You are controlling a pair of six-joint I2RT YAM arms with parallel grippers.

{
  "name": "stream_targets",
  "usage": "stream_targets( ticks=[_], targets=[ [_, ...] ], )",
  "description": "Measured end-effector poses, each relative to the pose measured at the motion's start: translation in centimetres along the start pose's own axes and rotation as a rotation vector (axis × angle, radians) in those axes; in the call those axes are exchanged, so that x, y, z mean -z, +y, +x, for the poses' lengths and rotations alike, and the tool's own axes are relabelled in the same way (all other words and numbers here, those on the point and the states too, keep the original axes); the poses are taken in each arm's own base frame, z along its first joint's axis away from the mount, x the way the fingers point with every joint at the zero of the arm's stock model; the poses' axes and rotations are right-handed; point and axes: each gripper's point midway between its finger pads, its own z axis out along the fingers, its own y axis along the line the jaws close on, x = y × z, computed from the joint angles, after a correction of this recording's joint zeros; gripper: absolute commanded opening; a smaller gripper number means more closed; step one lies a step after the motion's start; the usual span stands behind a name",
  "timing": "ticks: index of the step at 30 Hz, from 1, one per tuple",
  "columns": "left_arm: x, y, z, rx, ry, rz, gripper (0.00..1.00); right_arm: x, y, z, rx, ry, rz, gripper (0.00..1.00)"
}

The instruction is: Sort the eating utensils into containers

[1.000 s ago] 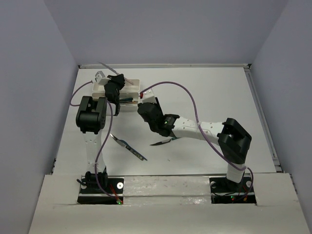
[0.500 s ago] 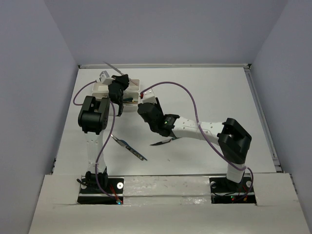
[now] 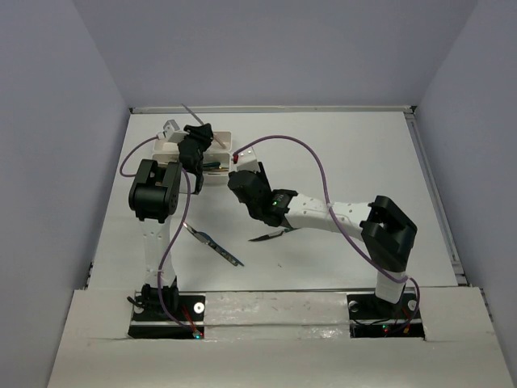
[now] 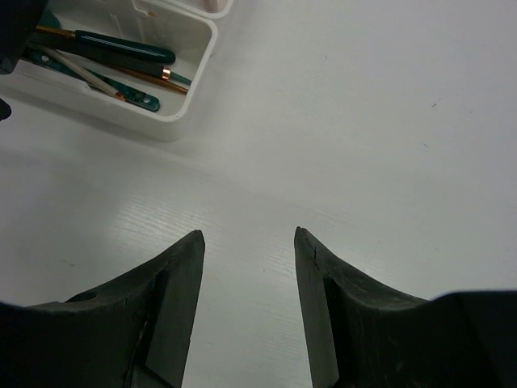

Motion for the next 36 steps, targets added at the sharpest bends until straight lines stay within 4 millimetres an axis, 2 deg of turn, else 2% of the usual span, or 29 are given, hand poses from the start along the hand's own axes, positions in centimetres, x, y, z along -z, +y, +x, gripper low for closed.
stream_targets(
  ticks=[11, 20, 26, 31, 35, 36],
  targets=[
    [0.8, 0.0, -0.8, 0.004, -0.021, -0.012, 0.42, 0.0, -0.1, 0.3, -0.001, 0.009, 0.002, 0.54],
    [1.5, -2.9, -4.3, 0.012, -0.091, 0.022, 0.43, 0.6, -0.5, 0.1, -0.017, 0.009, 0.001, 0.54],
    [1.7, -3.3, -5.8, -0.007, -0.107, 0.011, 0.41, 1.2, -0.7, -0.2, -0.031, 0.010, -0.016, 0.55],
    [2.4, -3.5, -8.7, -0.076, -0.107, -0.029, 0.41, 1.9, 0.6, 0.8, 0.007, 0.077, -0.107, 0.56],
    [4.1, -6.1, -13.6, -0.166, -0.157, 0.012, 0.43, 3.0, 2.8, 1.7, 0.027, 0.156, -0.249, 0.53],
    [5.4, -7.0, -15.1, -0.194, -0.176, 0.032, 0.44, 3.3, 3.6, 1.9, 0.028, 0.175, -0.294, 0.53]
  ],
)
